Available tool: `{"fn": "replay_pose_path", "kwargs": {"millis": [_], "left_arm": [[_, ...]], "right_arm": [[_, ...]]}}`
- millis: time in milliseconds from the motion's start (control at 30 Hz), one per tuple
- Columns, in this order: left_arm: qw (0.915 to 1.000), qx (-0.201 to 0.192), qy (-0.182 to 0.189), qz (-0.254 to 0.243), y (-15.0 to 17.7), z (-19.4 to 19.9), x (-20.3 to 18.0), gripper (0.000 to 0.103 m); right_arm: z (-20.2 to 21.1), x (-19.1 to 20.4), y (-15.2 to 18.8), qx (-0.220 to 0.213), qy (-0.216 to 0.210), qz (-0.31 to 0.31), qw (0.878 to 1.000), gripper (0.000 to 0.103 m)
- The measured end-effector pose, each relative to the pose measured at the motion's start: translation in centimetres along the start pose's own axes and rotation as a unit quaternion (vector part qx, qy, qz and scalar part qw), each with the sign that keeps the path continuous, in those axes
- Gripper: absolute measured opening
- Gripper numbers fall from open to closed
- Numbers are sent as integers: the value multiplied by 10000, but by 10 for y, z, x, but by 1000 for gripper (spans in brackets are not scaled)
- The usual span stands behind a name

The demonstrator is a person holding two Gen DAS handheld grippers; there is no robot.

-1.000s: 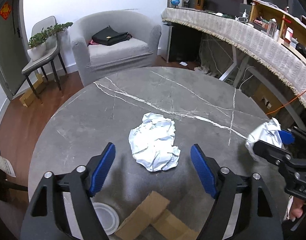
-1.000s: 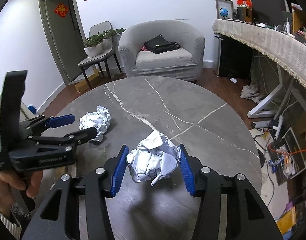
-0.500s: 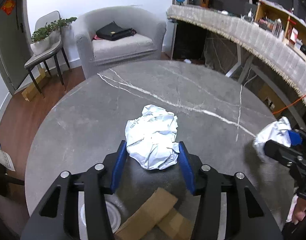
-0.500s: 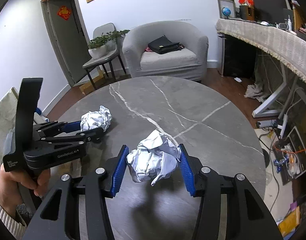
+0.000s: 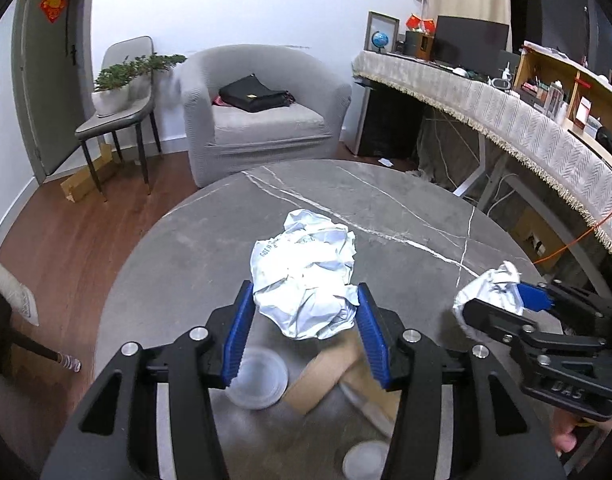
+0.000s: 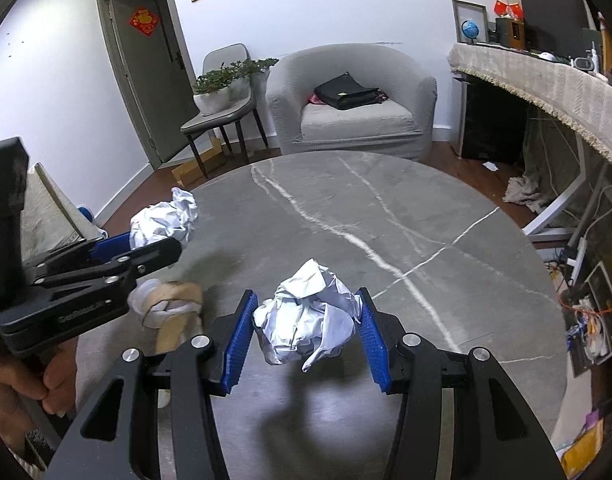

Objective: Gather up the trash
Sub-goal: 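Carry the foil ball and white paper with both tools over the teal bin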

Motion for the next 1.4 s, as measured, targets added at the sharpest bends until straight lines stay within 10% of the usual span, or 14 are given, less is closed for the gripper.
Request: {"fn": "replay_pose_path", "kwargs": {"millis": [700,1400], "left_arm": [[9950,-445,-719,535,25,77,93,53],[9832,109,-1439,1119,71,75,215,54]], "right_arm": [[2,88,-13,-420,-505,452,9968,51],[-28,192,-34,-540,-1085,983,9877,51]]}}
Point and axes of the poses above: each gripper's, at about its wrist camera, not at the fingertips, and z roughly against the way its jaws point, x to its left, y to its underside, the point moved 3 cm from there along -z, roughly the way its jaws point, and after that the axes turned 10 degrees about z, right-handed, at the moved point
